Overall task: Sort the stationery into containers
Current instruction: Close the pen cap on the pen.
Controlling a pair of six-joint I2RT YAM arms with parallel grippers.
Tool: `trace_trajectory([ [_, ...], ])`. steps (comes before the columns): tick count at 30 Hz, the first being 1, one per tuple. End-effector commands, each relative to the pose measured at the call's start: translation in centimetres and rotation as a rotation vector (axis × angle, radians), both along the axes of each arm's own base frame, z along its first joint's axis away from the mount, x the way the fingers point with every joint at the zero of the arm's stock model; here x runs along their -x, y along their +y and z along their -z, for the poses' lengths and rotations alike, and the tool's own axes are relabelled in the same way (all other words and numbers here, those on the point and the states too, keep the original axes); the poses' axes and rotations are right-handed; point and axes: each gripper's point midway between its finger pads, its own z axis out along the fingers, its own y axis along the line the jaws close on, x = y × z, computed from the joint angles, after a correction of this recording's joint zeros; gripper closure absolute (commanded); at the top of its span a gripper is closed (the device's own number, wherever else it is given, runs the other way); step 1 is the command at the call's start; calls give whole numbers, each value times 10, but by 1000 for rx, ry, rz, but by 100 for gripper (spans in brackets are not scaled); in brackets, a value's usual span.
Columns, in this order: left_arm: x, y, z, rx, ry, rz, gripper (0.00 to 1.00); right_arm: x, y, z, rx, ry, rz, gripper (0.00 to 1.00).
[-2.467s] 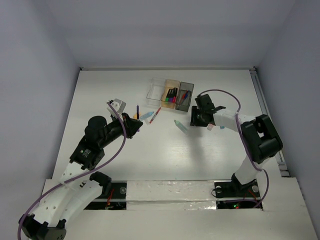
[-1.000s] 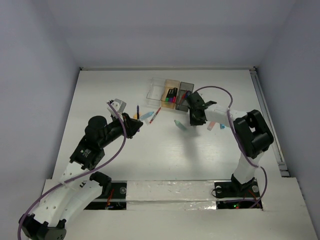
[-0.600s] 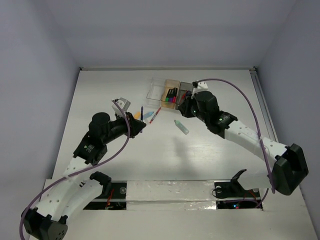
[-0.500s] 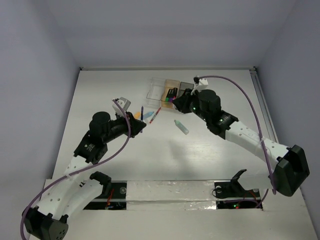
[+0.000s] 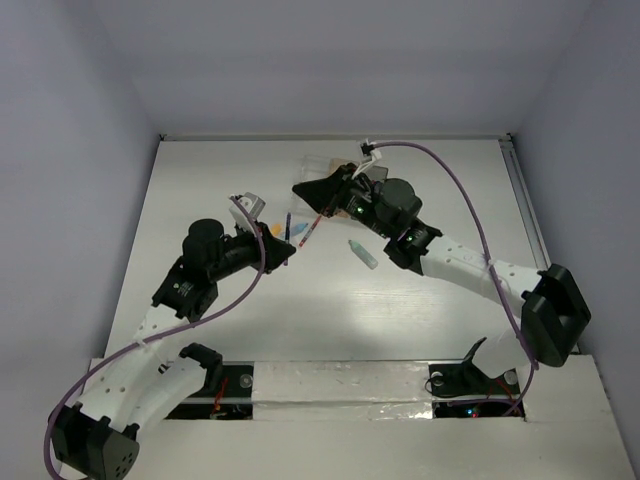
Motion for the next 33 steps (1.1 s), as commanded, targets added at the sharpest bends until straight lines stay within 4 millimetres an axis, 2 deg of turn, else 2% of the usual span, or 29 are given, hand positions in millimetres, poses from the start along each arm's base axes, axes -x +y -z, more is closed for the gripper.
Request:
trace_trajectory([
  [1,-2,-4,-26,41,-66,22,100,18,11,-54,-127,-108,-57,100],
  [7,-1,-4,-26,43,-67,24,100,21,22,-43,-108,-93,-81,100],
  [33,-2,3,-34,51,-98,-9,100,12,25,-18,-51,-56,-53,100],
])
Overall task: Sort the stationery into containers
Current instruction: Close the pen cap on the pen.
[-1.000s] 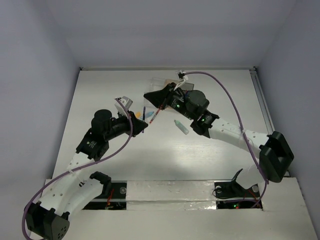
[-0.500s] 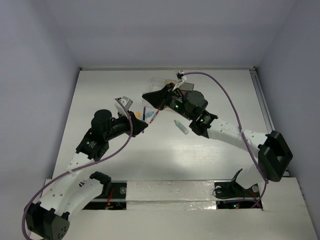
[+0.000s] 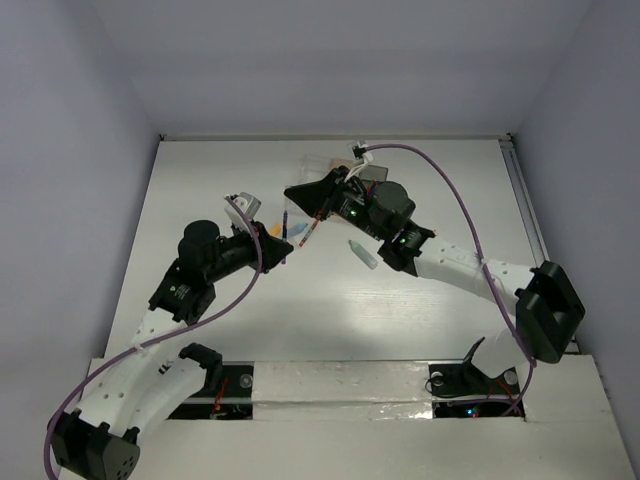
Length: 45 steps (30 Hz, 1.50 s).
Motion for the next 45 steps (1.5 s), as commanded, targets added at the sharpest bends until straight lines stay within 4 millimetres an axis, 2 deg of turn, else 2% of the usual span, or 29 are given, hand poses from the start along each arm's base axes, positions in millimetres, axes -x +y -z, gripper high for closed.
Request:
trace_trajectory([
  [1,-2,-2,-27,41,-76,6,100,-1,5,-18,-35,-45,-1,100],
  [9,-1,-2,-27,42,-75,14,100,1,15,-13,-25,-35,-31,100],
  [17,-3,1,-29,43,-79,-5,100,2,12,-13,-21,-45,-23,100],
  [38,-7,7,-37,59,-109,-38,100,34,14,15,35,-2,-83,100],
  [41,-7,7,-37,59,-113,-38,100,38,16,29,76,18,-93,100],
  [45,-7,7,-39,61,-119,-39,100,44,19,61,155,63,-133,100],
])
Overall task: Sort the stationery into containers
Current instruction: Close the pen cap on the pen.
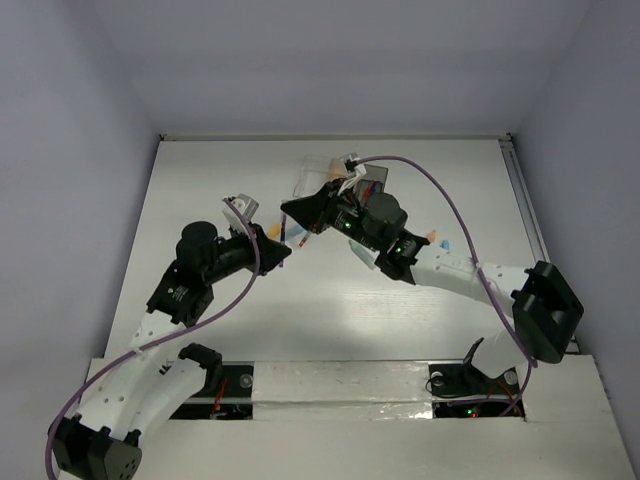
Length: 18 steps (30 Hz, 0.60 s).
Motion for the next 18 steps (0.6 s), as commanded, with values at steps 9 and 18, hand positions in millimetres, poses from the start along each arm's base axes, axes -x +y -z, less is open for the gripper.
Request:
trace_trajectory([
  [9,-9,-1,-49,79,-149,-13,100,55,19,82,260,72,-167,100],
  [18,-14,2,-67,76,-189,-35,100,82,9,122,377,112,-194,100],
])
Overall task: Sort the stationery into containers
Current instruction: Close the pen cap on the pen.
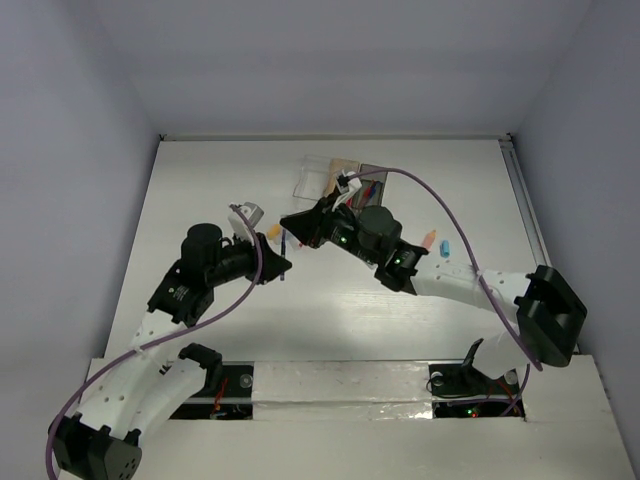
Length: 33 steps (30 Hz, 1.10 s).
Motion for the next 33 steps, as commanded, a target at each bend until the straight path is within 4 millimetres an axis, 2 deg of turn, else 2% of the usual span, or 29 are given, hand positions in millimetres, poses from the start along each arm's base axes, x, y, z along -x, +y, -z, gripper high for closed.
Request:
trace_trajectory([
  [1,-32,1,-92,111,-318,-69,100,65,2,93,276,142,-189,100],
  [7,-36,3,-106,115,-346,-89,100,87,-5,125,331,211,-218,100],
  [13,-39,2,-128,147,-378,-96,100,111,-7,152,356,270,-243,100],
  [20,-36,-2,-145,179,-397,-75,100,122,-5,166,346,308,-260,100],
  [22,-36,-1,-142,175,-391,-81,100,119,-8,157,320,294,-238,100],
  [25,-34,1,-128,162,-362,-89,100,113,-15,145,300,265,-193,100],
  [26,-34,2,-118,151,-343,-95,100,111,-18,134,285,247,-180,100],
  [29,-32,4,-109,141,-334,-99,100,102,-25,114,288,200,-146,100],
  [30,-30,3,-104,140,-325,-93,100,103,-28,113,309,193,-147,100],
  [31,-29,3,-102,142,-322,-89,100,92,-32,101,299,171,-130,95],
  [32,-28,3,-99,141,-315,-85,100,87,-36,95,314,129,-136,83],
  [33,-25,1,-99,145,-317,-71,100,86,-43,79,294,97,-148,75],
])
